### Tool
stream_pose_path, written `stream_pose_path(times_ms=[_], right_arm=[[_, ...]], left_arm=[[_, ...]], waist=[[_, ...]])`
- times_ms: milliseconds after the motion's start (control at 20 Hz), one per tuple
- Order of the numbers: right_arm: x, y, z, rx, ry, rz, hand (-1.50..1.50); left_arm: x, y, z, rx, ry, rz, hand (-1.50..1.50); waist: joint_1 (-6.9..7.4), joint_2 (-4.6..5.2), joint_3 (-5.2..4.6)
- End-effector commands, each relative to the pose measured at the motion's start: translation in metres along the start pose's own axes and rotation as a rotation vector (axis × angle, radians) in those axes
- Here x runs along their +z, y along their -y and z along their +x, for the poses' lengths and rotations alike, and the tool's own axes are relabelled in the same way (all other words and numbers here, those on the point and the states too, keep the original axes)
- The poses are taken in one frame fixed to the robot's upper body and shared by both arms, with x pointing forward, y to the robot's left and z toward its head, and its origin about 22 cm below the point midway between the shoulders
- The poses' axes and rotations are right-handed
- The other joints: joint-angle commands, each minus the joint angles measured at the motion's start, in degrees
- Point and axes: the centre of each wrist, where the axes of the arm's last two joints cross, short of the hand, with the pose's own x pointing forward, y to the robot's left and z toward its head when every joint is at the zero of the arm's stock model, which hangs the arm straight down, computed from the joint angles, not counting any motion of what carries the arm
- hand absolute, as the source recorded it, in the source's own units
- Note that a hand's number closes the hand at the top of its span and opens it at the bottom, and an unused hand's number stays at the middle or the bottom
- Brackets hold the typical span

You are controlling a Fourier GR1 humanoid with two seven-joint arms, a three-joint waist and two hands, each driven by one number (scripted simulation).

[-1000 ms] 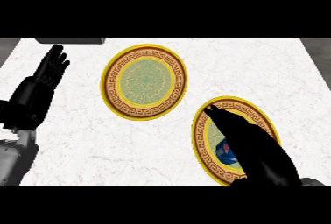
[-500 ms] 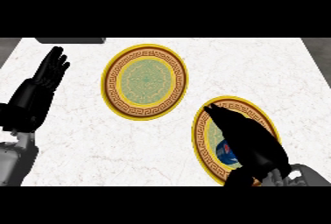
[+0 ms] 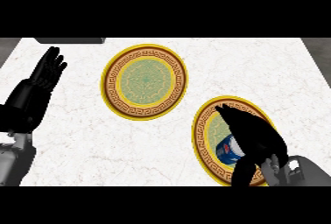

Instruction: Pick the can from the plate and place it in the plate

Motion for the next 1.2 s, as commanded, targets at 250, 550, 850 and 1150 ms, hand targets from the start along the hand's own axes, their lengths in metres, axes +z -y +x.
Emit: stream_pose_path(times_ms=[250,550,850,1150], right_arm=[[-0.008,-0.022,0.0,0.048,-0.114,0.1,-1.5],[-0.028,-0.057,-0.007,0.056,-0.159,0.133,-1.5],[-0.044,-0.057,-0.023,0.026,-0.109,0.058,1.5],[-0.039,-0.062,-0.031,-0.013,-0.261,-0.194,1.5]], left_arm=[[0.005,0.003,-0.009,0.007,-0.002,-0.002,0.0],[0.004,0.006,-0.003,-0.008,0.021,-0.002,0.0],[-0.006,-0.007,0.002,0.005,-0.004,-0.014,0.0],[0.003,0.0,-0.012,-0.003,0.01,0.012,0.0]], waist=[[-0.11,0.03,0.02],[-0.01,0.06,0.04],[-0.1,0.08,0.05],[-0.71,-0.07,0.04]])
